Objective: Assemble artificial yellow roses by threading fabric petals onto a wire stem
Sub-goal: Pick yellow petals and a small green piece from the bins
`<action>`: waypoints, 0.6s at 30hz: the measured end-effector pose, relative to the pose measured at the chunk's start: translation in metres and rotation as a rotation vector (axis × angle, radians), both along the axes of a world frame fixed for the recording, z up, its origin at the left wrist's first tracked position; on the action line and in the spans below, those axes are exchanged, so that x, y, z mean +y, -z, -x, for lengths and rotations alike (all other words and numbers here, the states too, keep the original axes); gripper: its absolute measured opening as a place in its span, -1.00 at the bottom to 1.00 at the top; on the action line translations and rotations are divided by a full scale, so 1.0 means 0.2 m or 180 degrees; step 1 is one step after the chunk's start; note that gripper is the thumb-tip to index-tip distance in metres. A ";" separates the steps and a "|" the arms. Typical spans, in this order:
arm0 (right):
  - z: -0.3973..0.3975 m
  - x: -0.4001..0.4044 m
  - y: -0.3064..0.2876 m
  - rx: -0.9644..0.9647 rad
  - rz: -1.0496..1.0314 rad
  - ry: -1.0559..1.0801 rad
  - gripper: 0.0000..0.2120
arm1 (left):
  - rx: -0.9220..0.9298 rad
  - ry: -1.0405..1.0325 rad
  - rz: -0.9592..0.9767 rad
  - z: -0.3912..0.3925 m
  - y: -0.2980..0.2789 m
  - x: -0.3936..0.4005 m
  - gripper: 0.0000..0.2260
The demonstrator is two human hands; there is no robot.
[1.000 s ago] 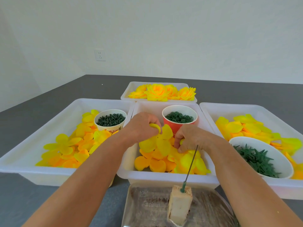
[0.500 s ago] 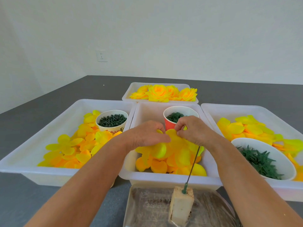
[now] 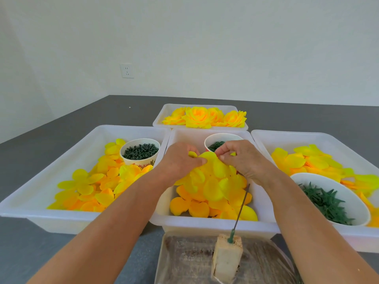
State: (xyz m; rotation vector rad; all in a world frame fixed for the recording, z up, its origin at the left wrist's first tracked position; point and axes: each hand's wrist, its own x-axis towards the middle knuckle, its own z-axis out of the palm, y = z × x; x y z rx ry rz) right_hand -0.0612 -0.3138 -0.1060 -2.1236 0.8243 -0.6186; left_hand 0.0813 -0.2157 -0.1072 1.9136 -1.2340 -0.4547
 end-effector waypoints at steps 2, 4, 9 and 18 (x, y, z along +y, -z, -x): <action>-0.01 0.00 0.00 0.0053 -0.0005 0.0064 -0.83 | 0.0045 -0.0073 0.0105 0.00 -0.01 0.00 -0.79; -0.01 -0.01 0.00 0.0116 0.0072 0.0085 -0.80 | 0.0302 -0.0174 0.0211 0.00 -0.01 0.00 -0.80; -0.03 0.00 -0.01 -0.0081 -0.0191 0.0099 -0.68 | 0.0731 -0.0358 0.0331 0.00 -0.02 -0.01 -0.88; -0.01 0.02 -0.02 -0.0403 -0.0412 -0.0163 -0.76 | 0.1113 -0.0115 0.0576 0.02 -0.05 0.00 -0.79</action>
